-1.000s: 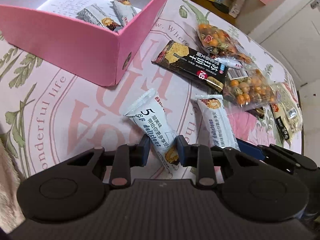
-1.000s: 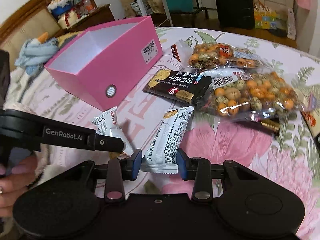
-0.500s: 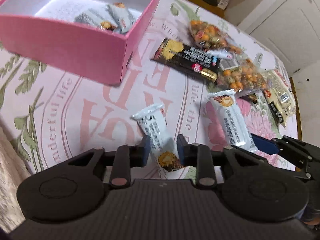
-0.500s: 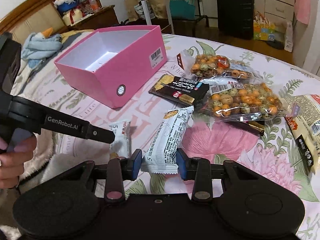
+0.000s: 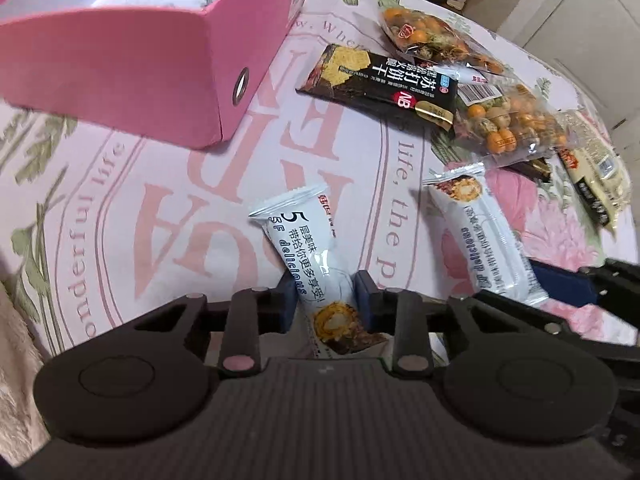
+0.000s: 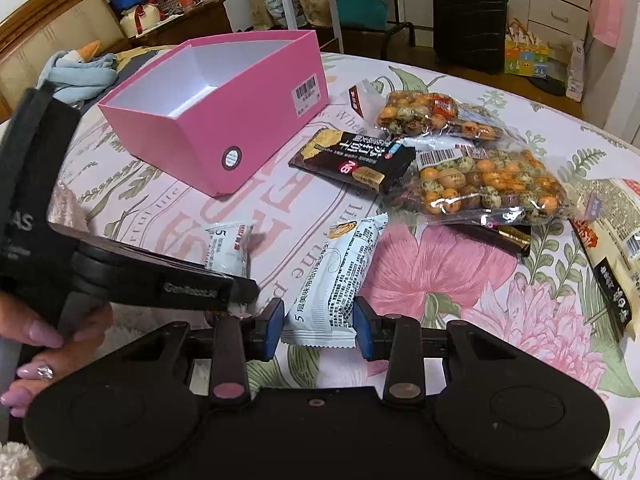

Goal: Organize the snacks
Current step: 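Carry both white bars over the pink box and open both grippers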

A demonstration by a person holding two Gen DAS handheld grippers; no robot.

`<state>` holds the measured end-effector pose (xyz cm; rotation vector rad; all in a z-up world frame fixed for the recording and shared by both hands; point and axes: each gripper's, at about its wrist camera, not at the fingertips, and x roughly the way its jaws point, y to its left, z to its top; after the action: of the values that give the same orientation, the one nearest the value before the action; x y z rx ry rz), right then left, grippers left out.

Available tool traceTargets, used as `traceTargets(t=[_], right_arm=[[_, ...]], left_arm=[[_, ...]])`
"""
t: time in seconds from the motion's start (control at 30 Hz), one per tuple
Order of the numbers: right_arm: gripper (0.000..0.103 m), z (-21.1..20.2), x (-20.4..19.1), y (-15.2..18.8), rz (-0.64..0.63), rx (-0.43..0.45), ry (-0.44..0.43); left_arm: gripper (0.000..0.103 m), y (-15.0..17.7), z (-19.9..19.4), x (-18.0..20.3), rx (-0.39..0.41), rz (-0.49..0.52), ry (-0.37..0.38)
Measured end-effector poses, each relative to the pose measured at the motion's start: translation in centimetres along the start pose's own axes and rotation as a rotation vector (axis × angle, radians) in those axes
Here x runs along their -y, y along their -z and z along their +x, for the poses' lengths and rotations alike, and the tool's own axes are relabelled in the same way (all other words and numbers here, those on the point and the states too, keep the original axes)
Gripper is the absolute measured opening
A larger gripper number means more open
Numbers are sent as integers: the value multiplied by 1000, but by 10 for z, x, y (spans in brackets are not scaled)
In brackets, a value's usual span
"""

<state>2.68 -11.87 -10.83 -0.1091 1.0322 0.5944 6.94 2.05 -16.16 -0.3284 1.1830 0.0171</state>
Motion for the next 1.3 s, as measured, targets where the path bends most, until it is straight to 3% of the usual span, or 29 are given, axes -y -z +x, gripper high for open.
traceTargets(t=[0.2, 0.37, 0.57, 0.83, 1.1, 1.3], right_arm=[[42, -11, -6, 2, -3, 9, -5], [42, -28, -17, -2, 0, 7, -59], [42, -50, -39, -18, -12, 18, -132], [42, -71, -89, -68, -151, 86, -179], [42, -21, -126, -142, -262, 132, -184], [42, 50, -141, -187, -317, 97, -157]], left_arm=[[28, -3, -21, -11, -39, 9, 60], [28, -6, -55, -17, -70, 50, 99], [28, -12, -116, -25, 0, 134, 124], [28, -43, -167, -52, 81, 199, 101], [28, -108, -166, -102, 222, 161, 16], [28, -168, -114, -155, 211, 27, -26]])
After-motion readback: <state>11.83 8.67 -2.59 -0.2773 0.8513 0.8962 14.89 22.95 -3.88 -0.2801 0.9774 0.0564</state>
